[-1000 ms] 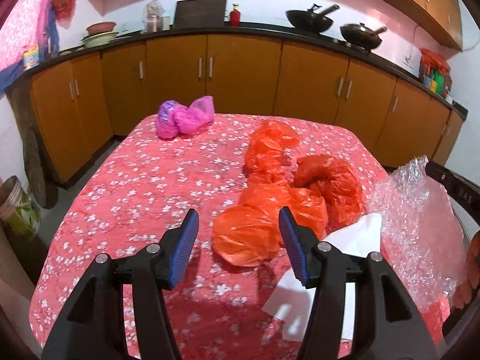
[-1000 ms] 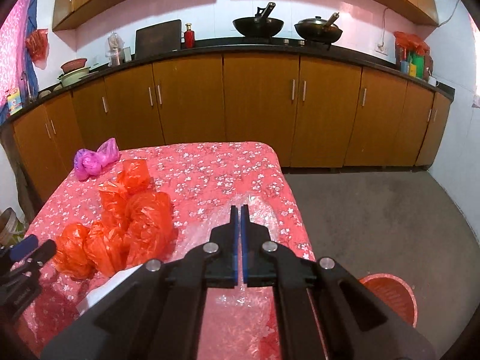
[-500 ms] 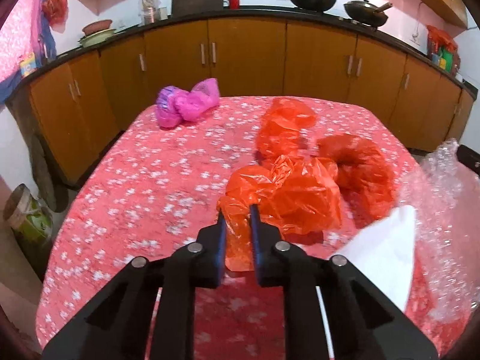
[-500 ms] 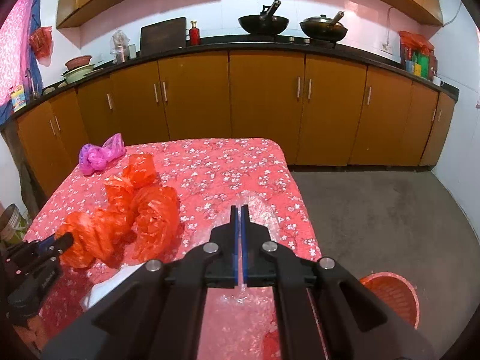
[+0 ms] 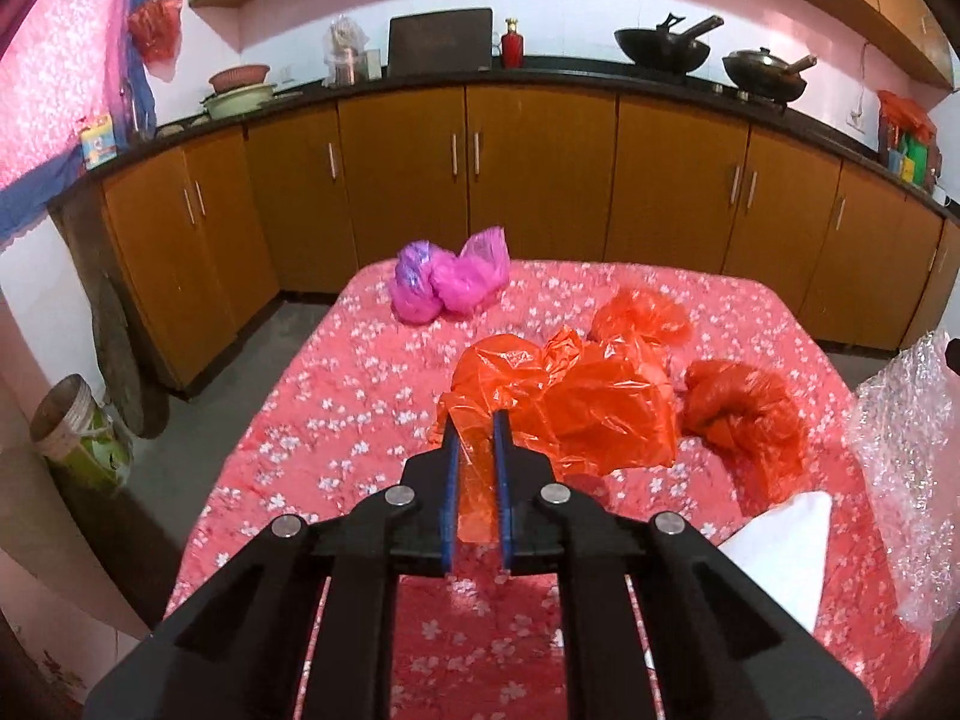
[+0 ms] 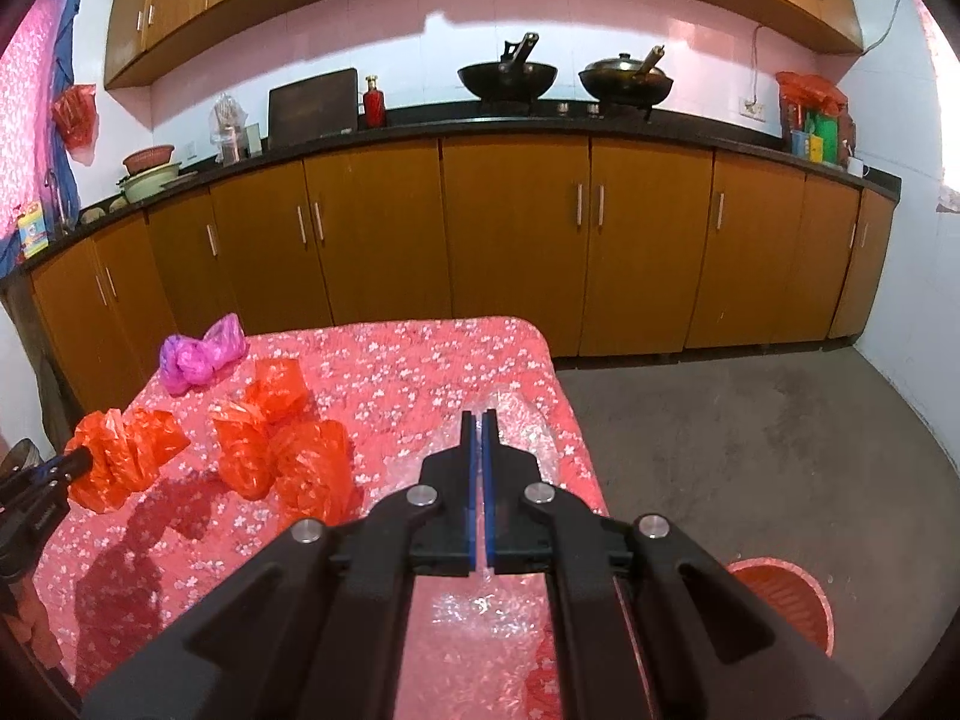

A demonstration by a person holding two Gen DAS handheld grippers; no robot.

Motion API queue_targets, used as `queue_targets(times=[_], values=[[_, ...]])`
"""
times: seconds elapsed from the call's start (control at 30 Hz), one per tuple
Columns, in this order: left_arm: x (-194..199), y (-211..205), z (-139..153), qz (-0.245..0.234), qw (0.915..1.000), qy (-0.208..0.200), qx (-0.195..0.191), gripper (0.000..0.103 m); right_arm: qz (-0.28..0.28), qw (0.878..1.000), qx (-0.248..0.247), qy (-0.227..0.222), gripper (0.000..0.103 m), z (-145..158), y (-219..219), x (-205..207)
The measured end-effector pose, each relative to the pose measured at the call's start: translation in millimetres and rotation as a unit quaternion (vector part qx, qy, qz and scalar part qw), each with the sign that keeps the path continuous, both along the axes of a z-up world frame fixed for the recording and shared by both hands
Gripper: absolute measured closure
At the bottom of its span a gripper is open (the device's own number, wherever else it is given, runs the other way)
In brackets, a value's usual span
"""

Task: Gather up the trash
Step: 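Carry the bubble wrap and orange bag to the orange basket and open both tools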

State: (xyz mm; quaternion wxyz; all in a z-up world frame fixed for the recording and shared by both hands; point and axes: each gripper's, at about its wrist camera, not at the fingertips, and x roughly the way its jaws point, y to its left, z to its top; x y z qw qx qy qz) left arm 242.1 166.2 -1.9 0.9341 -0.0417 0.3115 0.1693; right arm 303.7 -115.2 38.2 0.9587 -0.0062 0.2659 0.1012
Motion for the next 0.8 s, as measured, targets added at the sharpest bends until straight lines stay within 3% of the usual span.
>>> queue_targets(times=[0.33,0.8], values=[[-6,-35,31,-0.03,0.9991,-0.028,0.007,0.093,-0.019,0.999,0.015,-0.024,0.1,23,-31,-19],[0,-127,47,-0.109,0.9932,-0.039,0.001,0.093,-0.079,0.996,0.025,-0.038,0.1,31,-107,-36]])
